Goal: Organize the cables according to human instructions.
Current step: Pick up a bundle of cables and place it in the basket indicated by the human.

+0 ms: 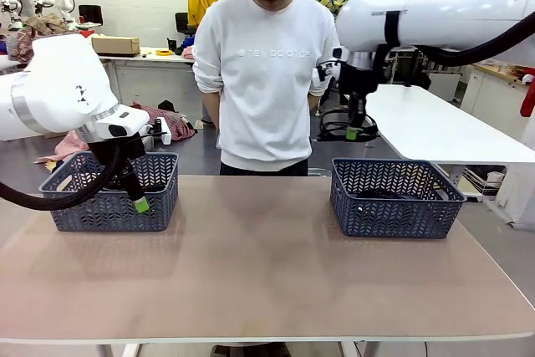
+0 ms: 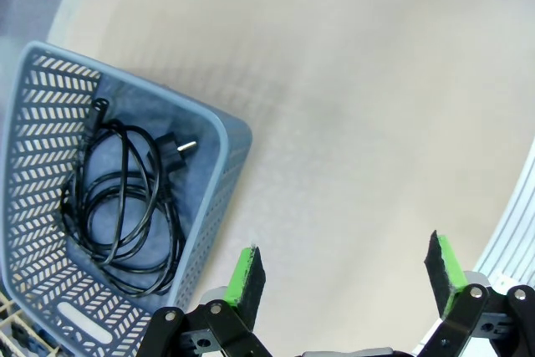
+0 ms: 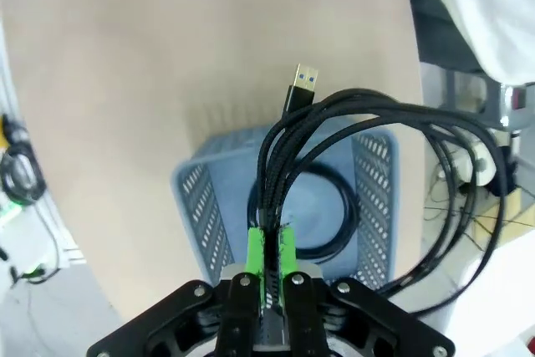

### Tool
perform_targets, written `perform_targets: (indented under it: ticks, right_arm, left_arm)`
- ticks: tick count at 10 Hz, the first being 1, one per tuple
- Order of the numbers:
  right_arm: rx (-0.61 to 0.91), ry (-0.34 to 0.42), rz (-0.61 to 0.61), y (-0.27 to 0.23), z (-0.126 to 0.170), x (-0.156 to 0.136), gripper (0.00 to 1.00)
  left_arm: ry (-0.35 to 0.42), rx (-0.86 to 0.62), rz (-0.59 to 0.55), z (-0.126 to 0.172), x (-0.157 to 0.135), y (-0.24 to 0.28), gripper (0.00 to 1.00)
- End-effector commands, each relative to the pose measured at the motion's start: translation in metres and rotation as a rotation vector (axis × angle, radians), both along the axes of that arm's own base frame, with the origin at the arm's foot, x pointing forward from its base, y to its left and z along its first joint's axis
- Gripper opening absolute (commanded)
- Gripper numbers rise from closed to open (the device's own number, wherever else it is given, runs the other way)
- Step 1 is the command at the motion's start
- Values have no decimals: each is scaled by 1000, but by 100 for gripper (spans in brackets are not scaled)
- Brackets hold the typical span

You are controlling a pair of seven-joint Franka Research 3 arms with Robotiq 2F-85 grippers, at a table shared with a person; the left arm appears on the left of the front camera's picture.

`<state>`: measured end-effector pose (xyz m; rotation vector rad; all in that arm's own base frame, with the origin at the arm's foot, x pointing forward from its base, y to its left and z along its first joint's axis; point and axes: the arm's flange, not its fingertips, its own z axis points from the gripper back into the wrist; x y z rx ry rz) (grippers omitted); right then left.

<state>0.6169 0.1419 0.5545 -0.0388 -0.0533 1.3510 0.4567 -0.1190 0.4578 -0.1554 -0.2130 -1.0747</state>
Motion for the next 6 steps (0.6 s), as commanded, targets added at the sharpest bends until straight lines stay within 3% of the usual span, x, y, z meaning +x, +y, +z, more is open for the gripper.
perform_targets:
  ticks: [1,6]
  right_arm:
    - [24,-19,22,-30,-11,-14,0]
    - [52,-53,-9,-96,-42,-21,0]
  left_arm:
    - [5,5,-2,1,-1,3,100]
    - [5,5,-2,1,-1,3,100]
